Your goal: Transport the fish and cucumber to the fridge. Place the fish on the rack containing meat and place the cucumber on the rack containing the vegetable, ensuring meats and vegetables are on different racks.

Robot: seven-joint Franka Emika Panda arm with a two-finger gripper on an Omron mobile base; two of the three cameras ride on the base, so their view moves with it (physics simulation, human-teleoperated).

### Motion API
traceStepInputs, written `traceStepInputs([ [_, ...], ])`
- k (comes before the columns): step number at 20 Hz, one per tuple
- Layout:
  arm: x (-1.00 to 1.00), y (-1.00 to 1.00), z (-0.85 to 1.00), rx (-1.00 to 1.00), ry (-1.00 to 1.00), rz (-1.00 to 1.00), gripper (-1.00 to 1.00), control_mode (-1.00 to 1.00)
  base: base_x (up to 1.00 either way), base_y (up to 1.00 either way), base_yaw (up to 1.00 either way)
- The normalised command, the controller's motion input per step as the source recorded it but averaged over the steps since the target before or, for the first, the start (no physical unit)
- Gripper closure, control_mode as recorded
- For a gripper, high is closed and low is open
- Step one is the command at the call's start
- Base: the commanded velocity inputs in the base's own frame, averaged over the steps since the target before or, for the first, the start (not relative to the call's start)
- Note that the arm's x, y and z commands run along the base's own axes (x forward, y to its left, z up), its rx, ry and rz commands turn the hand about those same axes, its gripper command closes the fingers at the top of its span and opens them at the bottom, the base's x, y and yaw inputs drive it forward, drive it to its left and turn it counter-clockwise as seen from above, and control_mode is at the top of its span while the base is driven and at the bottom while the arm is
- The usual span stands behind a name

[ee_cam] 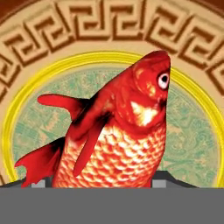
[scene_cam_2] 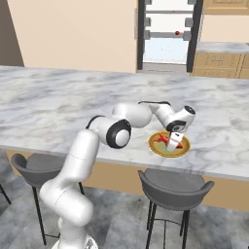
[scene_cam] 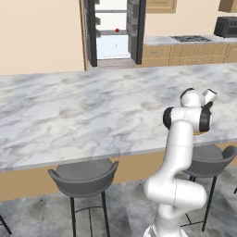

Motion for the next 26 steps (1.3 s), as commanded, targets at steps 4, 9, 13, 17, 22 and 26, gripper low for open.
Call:
traceStepInputs([
  [4, -1.0, 0.83, -0.9, -0.01, -0.06, -0.02, 1.0, -1.0, 0.0, 0.0, 0.0],
  [9, -0.87, 0.15, 0.27, -0.03, 0.21, -0.14, 1.0, -1.0, 0.0, 0.0, 0.0],
  [13, -0.54, 0.18, 0.99, -0.06, 0.05, -0.01, 1.0, -1.0, 0.0, 0.0, 0.0],
  [17, -0.73, 0.33, 0.84, -0.03, -0.07, 0.16, 1.0, -1.0, 0.0, 0.0, 0.0],
  [22, -0.73, 0.6, 0.48, -0.09, -0.13, 0.46, 1.0, -1.0, 0.0, 0.0, 0.0],
  [26, -0.86, 0.52, 0.61, -0.25, -0.03, 0.53, 1.0, -1.0, 0.0, 0.0, 0.0],
])
